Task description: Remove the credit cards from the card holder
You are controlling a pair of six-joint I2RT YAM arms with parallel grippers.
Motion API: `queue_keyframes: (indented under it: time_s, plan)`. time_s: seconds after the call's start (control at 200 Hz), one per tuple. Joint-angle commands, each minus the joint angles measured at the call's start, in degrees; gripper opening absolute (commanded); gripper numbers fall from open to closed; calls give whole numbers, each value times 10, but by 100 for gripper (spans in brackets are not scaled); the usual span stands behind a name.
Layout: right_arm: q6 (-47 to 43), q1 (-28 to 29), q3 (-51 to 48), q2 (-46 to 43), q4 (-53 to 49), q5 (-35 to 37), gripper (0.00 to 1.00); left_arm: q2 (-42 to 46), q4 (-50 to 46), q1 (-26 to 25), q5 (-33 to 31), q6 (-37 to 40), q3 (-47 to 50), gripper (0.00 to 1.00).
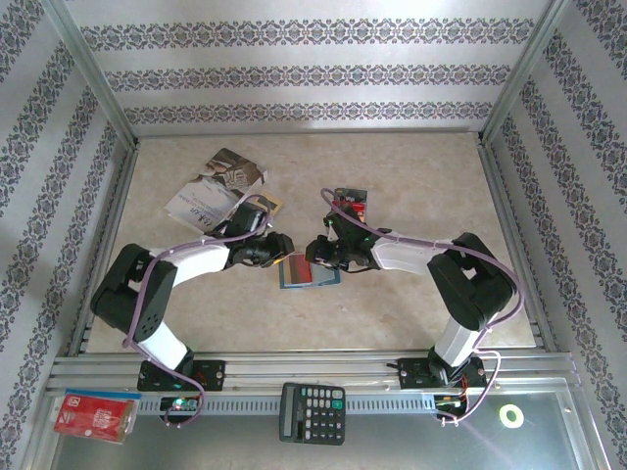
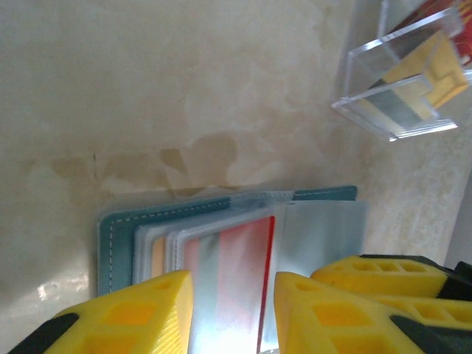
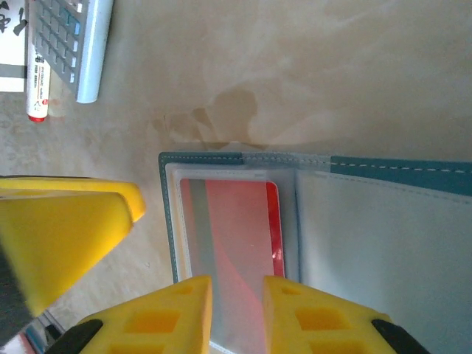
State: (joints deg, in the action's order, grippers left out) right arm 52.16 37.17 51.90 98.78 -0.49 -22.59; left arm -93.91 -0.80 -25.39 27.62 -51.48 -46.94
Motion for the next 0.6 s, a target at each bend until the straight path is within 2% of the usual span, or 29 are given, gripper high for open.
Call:
queue_keyframes:
  time_s: [0.0, 0.285, 0.595]
  plan:
    - [31, -3, -5, 9, 26, -13, 25, -12, -35, 2, 16, 3, -22, 32]
    - [1, -22, -7, 28, 18, -7, 23, 2, -60, 2, -6, 21, -14, 27]
    - [-54, -20, 11, 55, 5, -42, 20, -9, -58, -7, -1, 8, -10, 23]
